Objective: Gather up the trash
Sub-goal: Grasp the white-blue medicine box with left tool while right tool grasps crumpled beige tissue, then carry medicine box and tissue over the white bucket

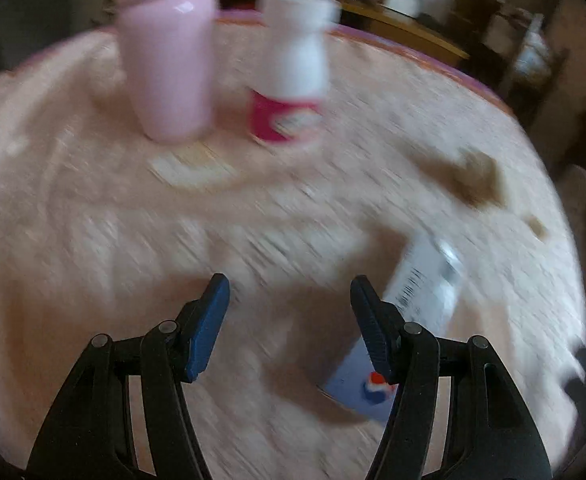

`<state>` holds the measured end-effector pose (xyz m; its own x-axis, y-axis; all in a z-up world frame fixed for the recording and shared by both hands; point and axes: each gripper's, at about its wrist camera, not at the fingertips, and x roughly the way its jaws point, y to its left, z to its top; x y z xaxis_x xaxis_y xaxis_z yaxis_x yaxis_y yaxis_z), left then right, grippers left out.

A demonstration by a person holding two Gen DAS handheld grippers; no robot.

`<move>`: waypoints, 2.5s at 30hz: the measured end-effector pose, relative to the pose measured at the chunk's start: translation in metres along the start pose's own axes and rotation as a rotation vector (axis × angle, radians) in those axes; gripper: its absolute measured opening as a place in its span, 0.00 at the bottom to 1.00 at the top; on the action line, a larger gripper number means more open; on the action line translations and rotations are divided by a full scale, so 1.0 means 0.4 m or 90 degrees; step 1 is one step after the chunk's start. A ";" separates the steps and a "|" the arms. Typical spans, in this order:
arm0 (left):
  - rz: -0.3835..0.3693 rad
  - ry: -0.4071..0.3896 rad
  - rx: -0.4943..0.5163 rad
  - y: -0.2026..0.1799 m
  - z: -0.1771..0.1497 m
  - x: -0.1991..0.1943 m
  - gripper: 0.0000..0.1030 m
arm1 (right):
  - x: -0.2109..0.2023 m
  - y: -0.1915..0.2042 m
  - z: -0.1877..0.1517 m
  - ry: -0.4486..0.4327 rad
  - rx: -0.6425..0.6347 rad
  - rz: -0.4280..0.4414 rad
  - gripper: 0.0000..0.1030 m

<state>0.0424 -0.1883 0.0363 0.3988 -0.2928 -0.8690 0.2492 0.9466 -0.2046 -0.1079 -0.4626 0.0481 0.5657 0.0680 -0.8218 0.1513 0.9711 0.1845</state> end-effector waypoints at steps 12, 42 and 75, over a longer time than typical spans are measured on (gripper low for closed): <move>-0.087 -0.029 0.072 -0.130 -0.075 -0.068 0.63 | 0.175 0.056 0.219 -0.032 -0.013 0.039 0.79; -0.123 0.009 0.086 -0.296 -0.224 -0.110 0.15 | -0.027 -0.003 0.003 -0.035 -0.002 0.033 0.21; -0.254 0.002 0.381 -0.991 -0.481 -0.215 0.15 | -0.510 -0.495 -0.398 -0.088 0.200 -0.164 0.21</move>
<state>-0.2606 -0.5125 0.1053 0.1743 -0.5997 -0.7810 0.8171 0.5307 -0.2251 -0.3822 -0.6323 0.0934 0.5773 -0.2200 -0.7863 0.5299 0.8336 0.1558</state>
